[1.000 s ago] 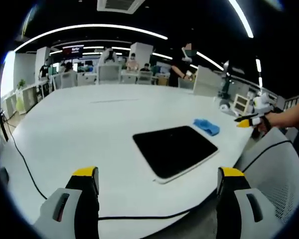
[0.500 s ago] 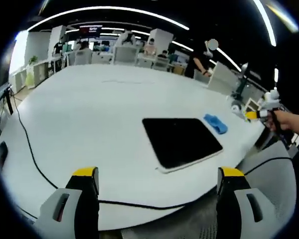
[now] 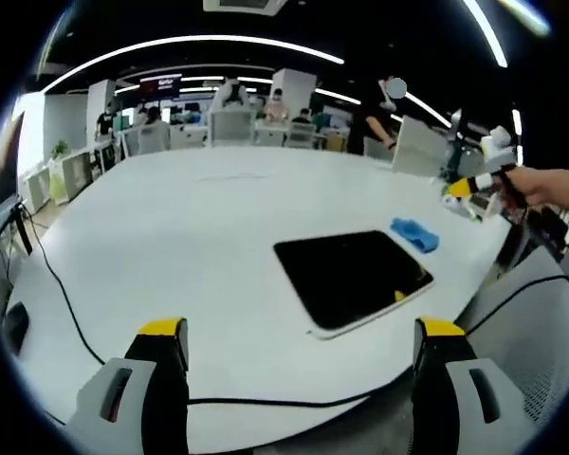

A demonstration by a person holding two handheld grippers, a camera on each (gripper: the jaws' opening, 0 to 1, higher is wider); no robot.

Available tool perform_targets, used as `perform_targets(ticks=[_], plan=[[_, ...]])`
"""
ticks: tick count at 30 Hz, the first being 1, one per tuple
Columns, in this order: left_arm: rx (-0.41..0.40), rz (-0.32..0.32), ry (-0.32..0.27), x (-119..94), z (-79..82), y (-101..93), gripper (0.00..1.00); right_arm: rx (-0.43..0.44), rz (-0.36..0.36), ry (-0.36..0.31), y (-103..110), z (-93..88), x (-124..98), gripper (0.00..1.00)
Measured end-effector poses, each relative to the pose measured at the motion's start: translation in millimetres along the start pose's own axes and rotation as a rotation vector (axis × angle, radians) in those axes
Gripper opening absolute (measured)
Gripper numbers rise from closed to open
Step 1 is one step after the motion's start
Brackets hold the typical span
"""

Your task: Wipe the mirror surface with the cleaning cloth until all visible marks leave the cleaned area.

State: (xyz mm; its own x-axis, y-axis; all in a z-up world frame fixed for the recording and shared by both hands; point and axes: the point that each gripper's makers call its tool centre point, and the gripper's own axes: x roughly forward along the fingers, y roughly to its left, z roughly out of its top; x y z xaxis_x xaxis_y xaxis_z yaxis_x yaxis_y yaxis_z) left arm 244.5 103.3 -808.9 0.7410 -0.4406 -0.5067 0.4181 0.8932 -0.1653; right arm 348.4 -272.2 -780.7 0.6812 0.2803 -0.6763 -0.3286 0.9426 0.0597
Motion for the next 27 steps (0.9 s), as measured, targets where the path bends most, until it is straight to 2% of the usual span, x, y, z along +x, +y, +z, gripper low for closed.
perform_targets(ticks=[2, 4, 6, 7, 8, 11, 13, 18, 21, 23, 26, 27], plan=[[0.004, -0.021, 0.007, 2, -0.7, -3.4, 0.99, 0.015, -0.020, 0.002, 2, -9.8, 10, 0.72], [-0.022, -0.064, -0.009, 3, 1.1, -10.5, 0.98, 0.044, -0.003, 0.009, 8, -19.3, 22, 0.55], [-0.021, -0.040, -0.007, 2, 0.7, -5.6, 0.95, 0.034, -0.028, 0.032, 6, -28.7, 30, 0.42], [-0.027, -0.019, -0.016, 1, 1.9, -1.8, 0.96, -0.022, -0.066, 0.028, 1, -31.6, 33, 0.40], [-0.046, -0.013, -0.022, 1, 2.4, 0.0, 0.96, -0.030, -0.074, 0.026, 1, -32.6, 35, 0.40], [-0.074, 0.023, -0.027, -1, 1.7, 6.3, 0.95, 0.016, -0.045, 0.025, 7, -34.1, 40, 0.32], [-0.087, 0.017, -0.016, -1, -0.6, 5.6, 0.94, -0.028, -0.058, 0.018, 6, -31.4, 44, 0.29], [-0.061, 0.000, -0.002, 0, -2.3, 2.2, 0.95, 0.023, -0.064, 0.026, 2, -27.7, 58, 0.18], [-0.065, 0.005, -0.012, -1, -1.3, 3.8, 0.96, 0.048, -0.054, 0.030, 7, -28.8, 64, 0.16], [-0.068, 0.006, -0.016, -1, 0.1, 3.4, 0.96, 0.026, -0.067, 0.050, 9, -31.0, 73, 0.15], [-0.051, -0.027, -0.025, 0, 2.3, -1.7, 0.97, -0.013, -0.102, 0.092, 5, -38.0, 83, 0.07], [-0.038, -0.036, -0.019, 0, 1.9, -3.7, 0.98, -0.031, -0.108, 0.114, 4, -42.4, 85, 0.08]])
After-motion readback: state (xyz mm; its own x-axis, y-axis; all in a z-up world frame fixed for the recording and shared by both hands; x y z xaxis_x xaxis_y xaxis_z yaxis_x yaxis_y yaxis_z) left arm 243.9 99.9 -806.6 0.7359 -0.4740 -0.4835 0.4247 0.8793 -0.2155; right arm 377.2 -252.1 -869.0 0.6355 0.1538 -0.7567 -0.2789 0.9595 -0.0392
